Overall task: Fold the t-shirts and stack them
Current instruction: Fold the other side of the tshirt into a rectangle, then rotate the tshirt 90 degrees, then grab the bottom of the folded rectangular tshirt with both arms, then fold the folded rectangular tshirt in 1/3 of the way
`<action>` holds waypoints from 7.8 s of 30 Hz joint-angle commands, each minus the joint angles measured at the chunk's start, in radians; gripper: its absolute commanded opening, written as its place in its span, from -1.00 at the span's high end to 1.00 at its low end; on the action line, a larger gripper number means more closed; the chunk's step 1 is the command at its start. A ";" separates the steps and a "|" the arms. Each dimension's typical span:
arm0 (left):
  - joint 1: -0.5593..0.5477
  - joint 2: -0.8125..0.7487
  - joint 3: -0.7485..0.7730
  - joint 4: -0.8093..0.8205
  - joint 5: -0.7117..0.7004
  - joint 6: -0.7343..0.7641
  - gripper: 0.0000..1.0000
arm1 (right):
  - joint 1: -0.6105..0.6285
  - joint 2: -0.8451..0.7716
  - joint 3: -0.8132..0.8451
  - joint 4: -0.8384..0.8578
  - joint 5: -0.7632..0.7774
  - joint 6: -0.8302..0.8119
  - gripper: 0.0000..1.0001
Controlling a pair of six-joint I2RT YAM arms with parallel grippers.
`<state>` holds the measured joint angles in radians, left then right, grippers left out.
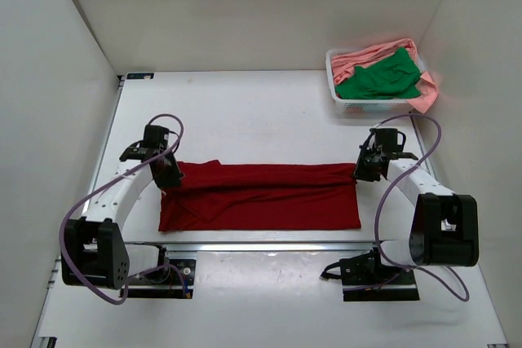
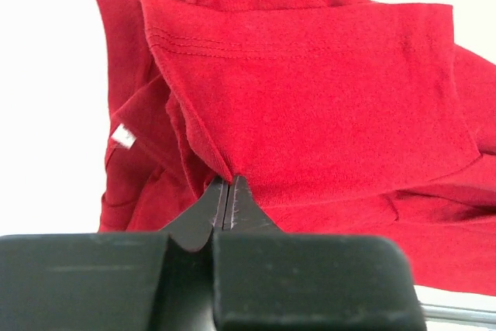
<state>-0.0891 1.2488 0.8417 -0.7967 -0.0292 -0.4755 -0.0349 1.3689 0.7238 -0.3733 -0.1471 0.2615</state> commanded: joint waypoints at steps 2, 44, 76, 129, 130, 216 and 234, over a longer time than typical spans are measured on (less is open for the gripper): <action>-0.006 -0.067 -0.033 -0.045 -0.061 -0.025 1.00 | 0.006 -0.066 -0.044 0.014 0.030 -0.025 0.93; 0.000 0.066 -0.021 0.117 0.098 -0.193 0.23 | 0.246 0.049 0.002 0.012 -0.258 -0.044 0.38; -0.192 0.979 0.850 -0.137 -0.127 -0.250 0.28 | 0.356 0.023 0.037 -0.234 0.049 0.225 0.34; -0.176 1.568 1.817 -0.405 0.256 -0.147 0.28 | 0.768 0.191 -0.035 0.125 -0.068 0.288 0.58; -0.172 1.545 1.726 -0.369 0.252 -0.155 0.28 | 0.761 0.218 -0.024 0.132 -0.074 0.276 0.59; -0.169 0.118 0.097 0.054 0.382 -0.318 1.00 | 0.518 0.168 0.279 -0.248 -0.496 0.118 1.00; -0.061 0.633 0.615 0.054 0.350 -0.285 1.00 | 0.346 0.809 1.162 -0.429 -0.488 -0.005 0.99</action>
<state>-0.1646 1.8652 1.3949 -0.7368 0.3367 -0.7673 0.3180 2.1319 1.7733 -0.7620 -0.6300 0.2832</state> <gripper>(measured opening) 0.028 0.015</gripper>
